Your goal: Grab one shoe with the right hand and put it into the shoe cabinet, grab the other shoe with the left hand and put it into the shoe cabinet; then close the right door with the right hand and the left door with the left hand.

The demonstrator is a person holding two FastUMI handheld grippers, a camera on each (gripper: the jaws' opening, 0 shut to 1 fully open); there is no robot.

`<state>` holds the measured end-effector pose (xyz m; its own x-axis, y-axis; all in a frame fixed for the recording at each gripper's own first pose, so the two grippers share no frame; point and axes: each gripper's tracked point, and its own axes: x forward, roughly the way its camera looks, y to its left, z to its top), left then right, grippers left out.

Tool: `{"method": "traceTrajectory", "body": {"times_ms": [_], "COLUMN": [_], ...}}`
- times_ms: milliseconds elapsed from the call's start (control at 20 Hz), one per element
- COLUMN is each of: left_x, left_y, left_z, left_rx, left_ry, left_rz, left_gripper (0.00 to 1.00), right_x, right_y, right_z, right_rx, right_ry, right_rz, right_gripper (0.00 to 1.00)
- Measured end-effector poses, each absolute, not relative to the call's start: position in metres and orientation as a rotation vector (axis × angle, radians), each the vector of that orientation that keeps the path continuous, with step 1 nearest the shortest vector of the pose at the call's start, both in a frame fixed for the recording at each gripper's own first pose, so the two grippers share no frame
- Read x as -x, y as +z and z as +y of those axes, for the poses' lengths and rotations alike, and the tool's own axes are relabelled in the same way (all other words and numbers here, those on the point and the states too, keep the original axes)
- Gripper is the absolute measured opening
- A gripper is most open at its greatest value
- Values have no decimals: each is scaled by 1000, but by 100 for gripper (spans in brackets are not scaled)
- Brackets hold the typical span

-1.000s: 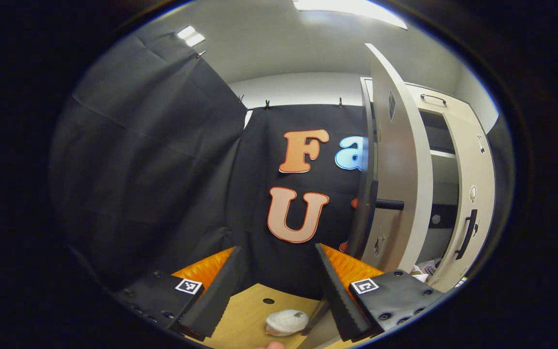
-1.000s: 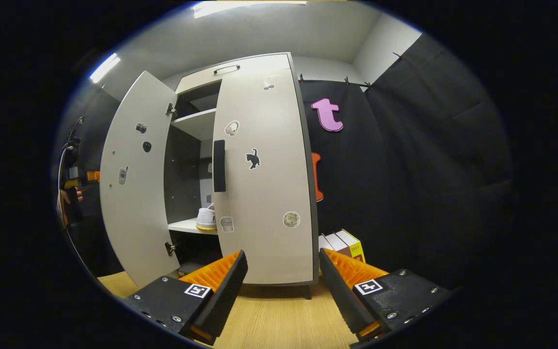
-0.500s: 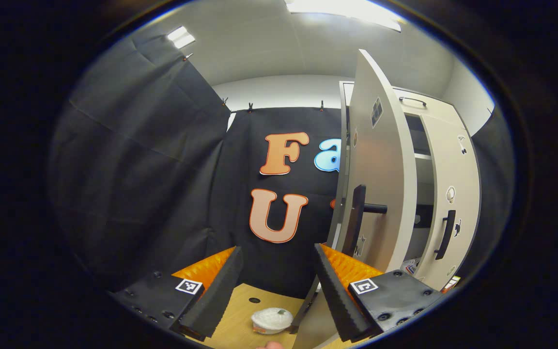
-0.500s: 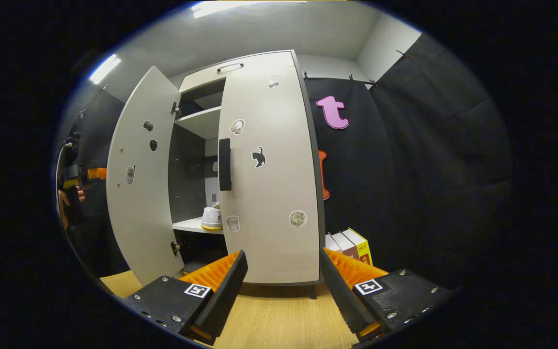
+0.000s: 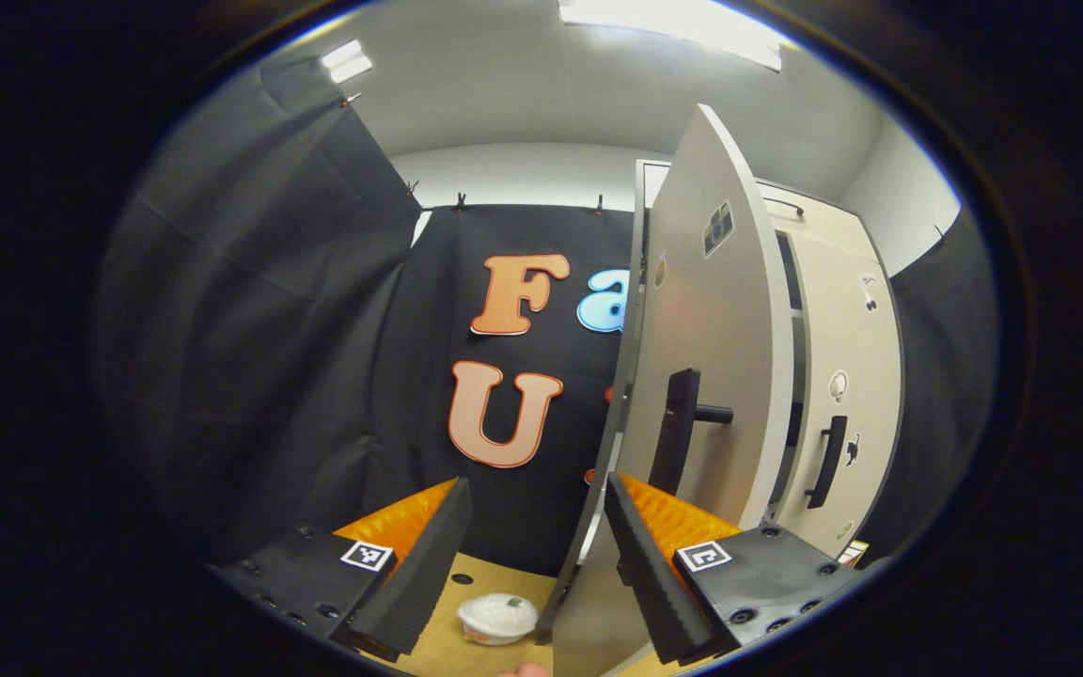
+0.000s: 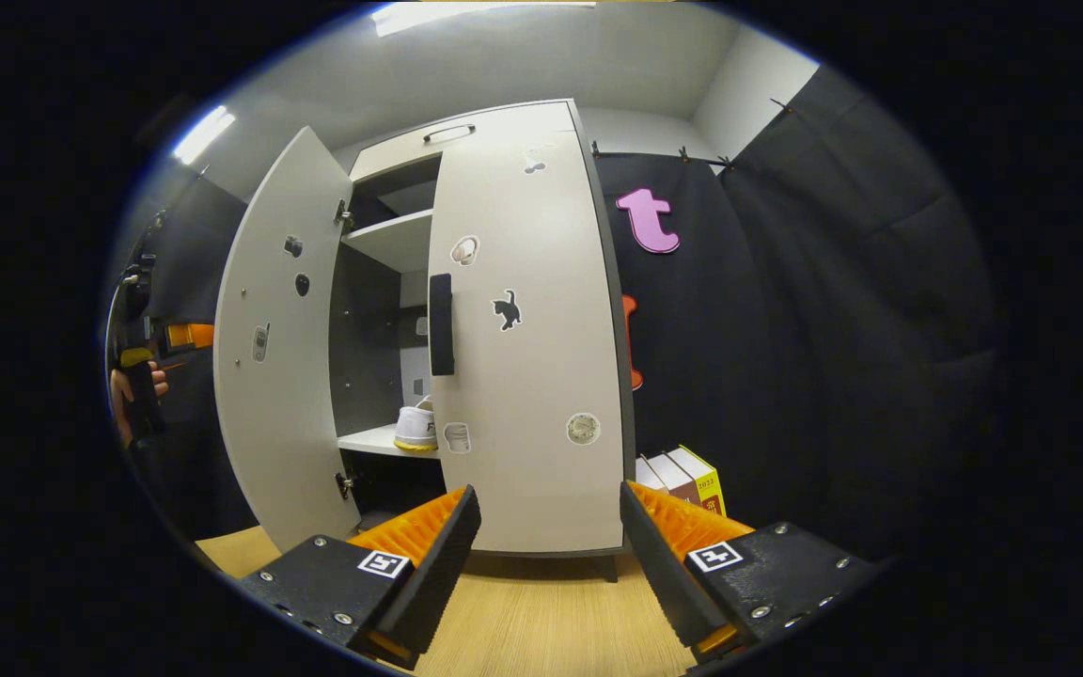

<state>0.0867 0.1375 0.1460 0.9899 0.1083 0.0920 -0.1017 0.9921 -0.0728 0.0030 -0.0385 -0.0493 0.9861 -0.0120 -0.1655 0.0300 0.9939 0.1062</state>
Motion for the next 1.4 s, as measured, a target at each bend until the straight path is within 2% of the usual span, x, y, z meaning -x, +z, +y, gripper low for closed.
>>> {"method": "traceTrajectory", "body": {"times_ms": [250, 300, 550, 700, 750, 800, 850, 900, 1150, 1200, 1400], "left_x": [-96, -97, -112, -128, -132, -134, -137, -139, -159, -163, -178], "left_y": [145, 141, 119, 111, 109, 106, 105, 105, 105, 103, 98], "left_z": [89, 76, 16, -13, -23, -39, -46, -49, -62, -64, -73], "left_rx": [63, 68, 131, 137, 148, 157, 156, 149, 126, 122, 116], "left_ry": [-6, -41, -197, -247, -268, -295, -306, -305, -298, -297, -286], "left_rz": [-79, -69, -21, -9, 0, 4, 6, 9, 20, 23, 38], "left_gripper": [94, 89, 92, 96, 92, 96, 99, 95, 99, 93, 99], "right_x": [3, 4, 10, 12, 13, 14, 15, 15, 16, 16, 15], "right_y": [-48, -49, -49, -48, -48, -48, -48, -49, -54, -54, -55], "right_z": [-39, -40, -51, -58, -61, -62, -65, -68, -76, -78, -85], "right_rx": [-106, -102, -98, -88, -86, -85, -84, -82, -86, -87, -88], "right_ry": [-26, -33, -62, -82, -89, -94, -101, -107, -131, -136, -155], "right_rz": [171, 173, 181, 177, 179, 180, 181, 183, 192, 192, 187], "right_gripper": [92, 92, 92, 92, 92, 92, 92, 92, 92, 92, 92]}}
